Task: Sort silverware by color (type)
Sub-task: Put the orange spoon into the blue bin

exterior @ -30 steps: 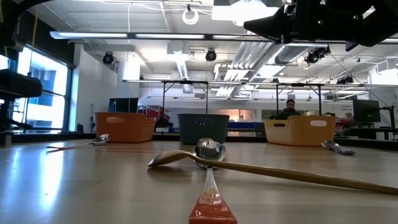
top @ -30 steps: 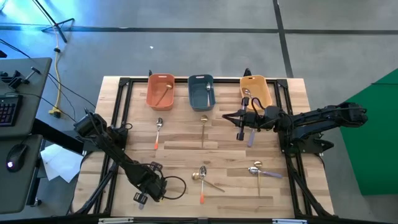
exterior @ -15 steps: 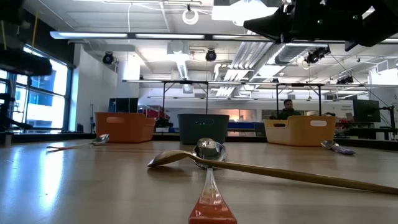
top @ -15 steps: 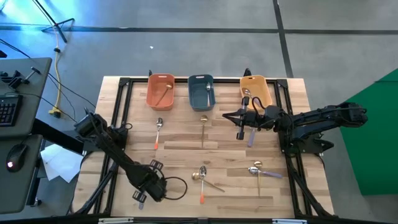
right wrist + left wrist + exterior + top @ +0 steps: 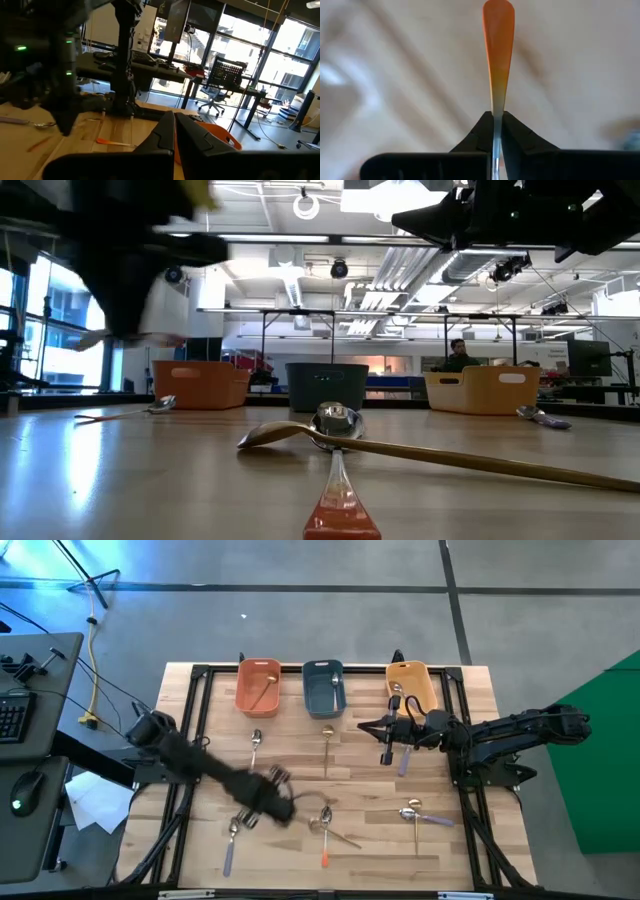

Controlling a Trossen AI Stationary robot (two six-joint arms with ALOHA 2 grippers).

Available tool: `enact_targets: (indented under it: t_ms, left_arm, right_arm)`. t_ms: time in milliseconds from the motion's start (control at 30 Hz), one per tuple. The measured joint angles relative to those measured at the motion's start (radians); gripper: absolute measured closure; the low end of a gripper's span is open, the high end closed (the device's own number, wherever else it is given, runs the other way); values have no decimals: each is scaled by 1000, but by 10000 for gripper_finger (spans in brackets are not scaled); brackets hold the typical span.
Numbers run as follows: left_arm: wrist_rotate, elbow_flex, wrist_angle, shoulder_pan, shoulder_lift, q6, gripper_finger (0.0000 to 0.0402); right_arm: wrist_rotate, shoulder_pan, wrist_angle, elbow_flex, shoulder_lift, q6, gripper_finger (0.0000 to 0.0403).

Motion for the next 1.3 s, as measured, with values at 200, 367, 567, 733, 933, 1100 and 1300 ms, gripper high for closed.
enact_targets:
  t_ms: [200, 367, 567, 733, 933, 1100, 1300]
  left_arm:
    - [-33, 73, 94, 249, -5, 160, 400]
    - [-8, 156, 248, 472, -5, 59, 400]
    - [186, 233, 461, 748, -6, -227, 400]
    - [255, 234, 585, 920, 3, -433, 400]
    - [314, 234, 650, 998, 67, -542, 398]
    - [386, 307, 644, 1027, 163, -615, 397]
    - [379, 386, 537, 1033, 265, -654, 396]
  right_arm:
    - [0, 0, -1, 0, 0, -2, 402]
    - [0, 0, -13, 0, 0, -11, 402]
    - [0, 0, -18, 0, 0, -23, 402]
    - [0, 0, -18, 0, 0, -23, 402]
    - [0, -5, -15, 0, 0, -30, 402]
    - [0, -19, -16, 0, 0, -23, 402]
    - [0, -20, -18, 0, 0, -23, 402]
